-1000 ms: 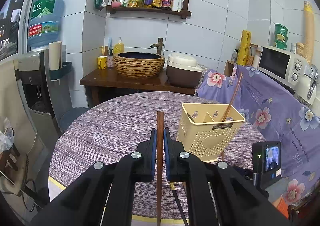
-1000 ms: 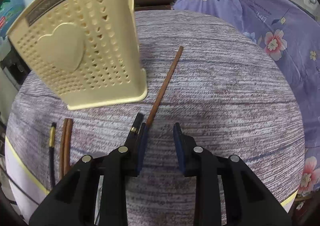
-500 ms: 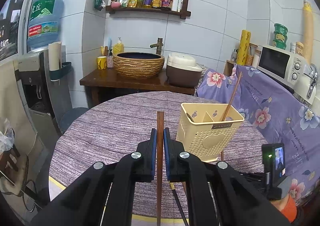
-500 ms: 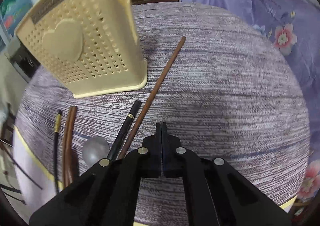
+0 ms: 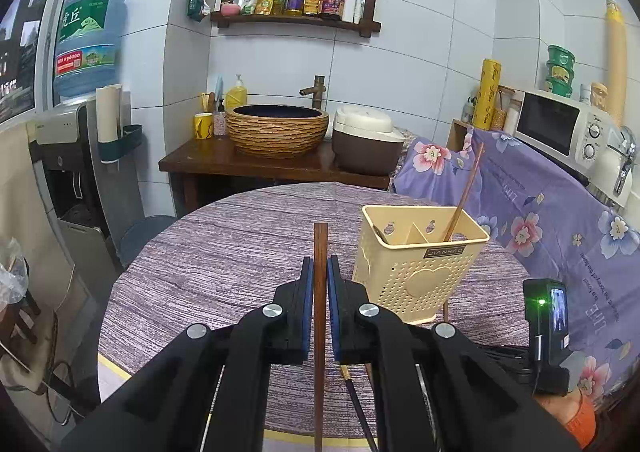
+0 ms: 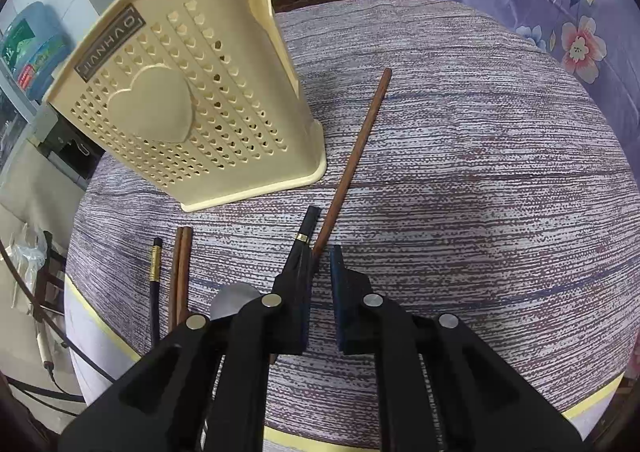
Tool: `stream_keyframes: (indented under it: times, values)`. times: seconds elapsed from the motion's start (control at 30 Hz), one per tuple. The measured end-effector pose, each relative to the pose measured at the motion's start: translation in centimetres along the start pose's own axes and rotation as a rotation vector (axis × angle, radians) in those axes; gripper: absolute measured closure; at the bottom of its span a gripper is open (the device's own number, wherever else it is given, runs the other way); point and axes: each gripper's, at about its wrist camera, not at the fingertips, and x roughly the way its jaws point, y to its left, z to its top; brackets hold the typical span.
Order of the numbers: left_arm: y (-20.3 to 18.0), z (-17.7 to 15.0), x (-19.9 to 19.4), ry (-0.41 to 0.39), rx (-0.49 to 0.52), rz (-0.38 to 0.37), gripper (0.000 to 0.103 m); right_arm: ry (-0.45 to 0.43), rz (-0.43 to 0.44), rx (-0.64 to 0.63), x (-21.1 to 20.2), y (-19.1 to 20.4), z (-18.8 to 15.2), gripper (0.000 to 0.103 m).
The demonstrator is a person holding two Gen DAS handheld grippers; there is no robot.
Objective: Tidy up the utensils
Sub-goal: 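Move the right tool to the next brown chopstick while the left tool holds its chopstick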
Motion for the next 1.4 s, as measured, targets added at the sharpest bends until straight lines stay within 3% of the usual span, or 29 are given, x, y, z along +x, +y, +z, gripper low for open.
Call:
stream_keyframes:
  times: [0.2, 0.3, 0.6, 0.93, 1.07, 1.27, 1.4]
  values:
    - [-0.1, -0.1, 0.1, 0.001, 0.003, -0.006, 0.095, 0.022, -0.049, -0.029, 0.5, 1.1, 0.0, 0.092]
    - [-0.1, -0.1, 0.1, 0.002, 0.002, -0.007, 0.095, 0.036, -0.117, -0.055, 0.4, 1.7, 0.1, 0.091]
    - [-0.3, -0.2, 0.4, 0.003, 0.01, -0.012, 0.095, 0.053, -0.05, 0.021, 0.1, 1.1, 0.6, 0.088]
    - [-0.3, -0.2, 0.3, 0.005, 0.007, -0.013, 0.095, 0.075, -0.132, -0.035, 0.1, 2.5, 0.5, 0.088]
    - [-0.4, -0.2, 0.4, 0.003, 0.01, -0.014, 0.095, 0.082, -0.117, -0.019, 0.0, 2.3, 0.1, 0.088]
    - [-0.5, -0.4, 0.5, 0.004, 0.012, -0.013, 0.095, 0.073, -0.201, -0.099, 1.2, 3.8, 1.2, 0.088]
    - [-0.5, -0.4, 0.5, 0.004, 0.011, -0.013, 0.095, 0.057, -0.175, -0.11, 0.8, 3.0, 0.4, 0.093]
